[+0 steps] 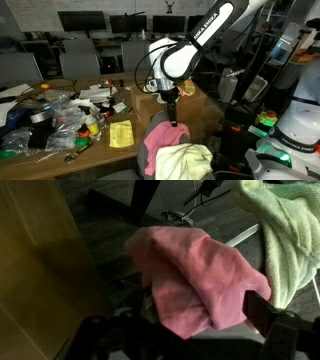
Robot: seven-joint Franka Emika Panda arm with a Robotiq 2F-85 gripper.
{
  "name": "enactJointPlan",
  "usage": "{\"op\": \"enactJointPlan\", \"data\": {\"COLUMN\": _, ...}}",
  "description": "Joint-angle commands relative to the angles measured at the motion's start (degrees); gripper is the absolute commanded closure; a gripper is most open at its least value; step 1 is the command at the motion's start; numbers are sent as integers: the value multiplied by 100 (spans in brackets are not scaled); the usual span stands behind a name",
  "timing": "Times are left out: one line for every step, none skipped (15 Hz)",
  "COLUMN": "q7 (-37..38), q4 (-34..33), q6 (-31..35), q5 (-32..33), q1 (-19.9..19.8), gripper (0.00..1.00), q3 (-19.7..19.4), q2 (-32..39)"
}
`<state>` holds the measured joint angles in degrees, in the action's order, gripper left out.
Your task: Put the peach shirt, the white towel, the pink shirt and the green towel on the top of the box respectively
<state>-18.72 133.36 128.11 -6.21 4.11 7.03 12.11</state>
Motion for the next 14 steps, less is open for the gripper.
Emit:
{"op": "enactJointPlan", "data": {"q7": 297, "q4": -231, "q6": 17, "q5": -24, "q1": 20, "gripper": 0, "q3": 28, "q2": 312}}
{"op": "enactJointPlan", "data": {"q7": 375, "q4": -266, "q6": 30, "q5": -10, "q1": 26, "gripper": 0, "q3": 27, "q2": 375}}
{"op": "enactJointPlan", "data": {"q7": 428, "q4": -311, "q6": -28, "q5": -3, "q1": 29, "gripper": 0, "q3": 32, "q2": 427}}
{"op": "enactJointPlan", "data": {"q7": 505, "q4": -347, "q6": -27, "q5": 22, "q1": 39, "gripper": 0, "q3": 28, "q2": 478}}
{"op": "enactJointPlan", "data": {"q7": 565, "q4": -382, "q6": -52, "q5": 32, "q1": 44, "gripper": 0, "q3": 26, "q2": 520}}
{"op": "enactJointPlan", "data": {"q7": 622, "q4": -412, "q6": -51, "q5": 28, "q1": 46, "gripper": 0, "q3": 26, "q2": 553}}
{"op": "enactJointPlan", "data": {"q7": 683, "q4": -455, "q6": -65, "q5": 41, "q1": 50, "gripper": 0, "q3": 20, "q2": 606}}
{"op": "enactJointPlan", "data": {"q7": 750, "q4": -484, "q6": -68, "q5": 64, "q1": 57, "gripper": 0, "q3": 10, "q2": 646}}
{"op": "enactJointPlan", "data": {"q7": 804, "q4": -513, "q6": -88, "q5": 74, "q1": 59, "gripper": 0, "q3": 8, "q2": 673}}
{"op": "enactJointPlan", "data": {"q7": 879, "q4": -538, "q6": -138, "q5": 96, "q1": 67, "gripper": 0, "q3": 1, "q2": 686}}
{"op": "enactJointPlan", "data": {"q7": 936, "q4": -561, "q6": -164, "q5": 114, "q1": 72, "gripper": 0, "q3": -5, "q2": 702}}
{"op": "enactJointPlan", "data": {"q7": 1006, "q4": -591, "q6": -214, "q5": 143, "q1": 81, "gripper": 0, "q3": -13, "q2": 721}}
{"op": "enactJointPlan", "data": {"q7": 1056, "q4": -613, "q6": -263, "q5": 158, "q1": 86, "gripper": 0, "q3": -16, "q2": 733}}
{"op": "enactJointPlan", "data": {"q7": 1112, "q4": -625, "q6": -295, "q5": 183, "q1": 94, "gripper": 0, "q3": -22, "q2": 737}}
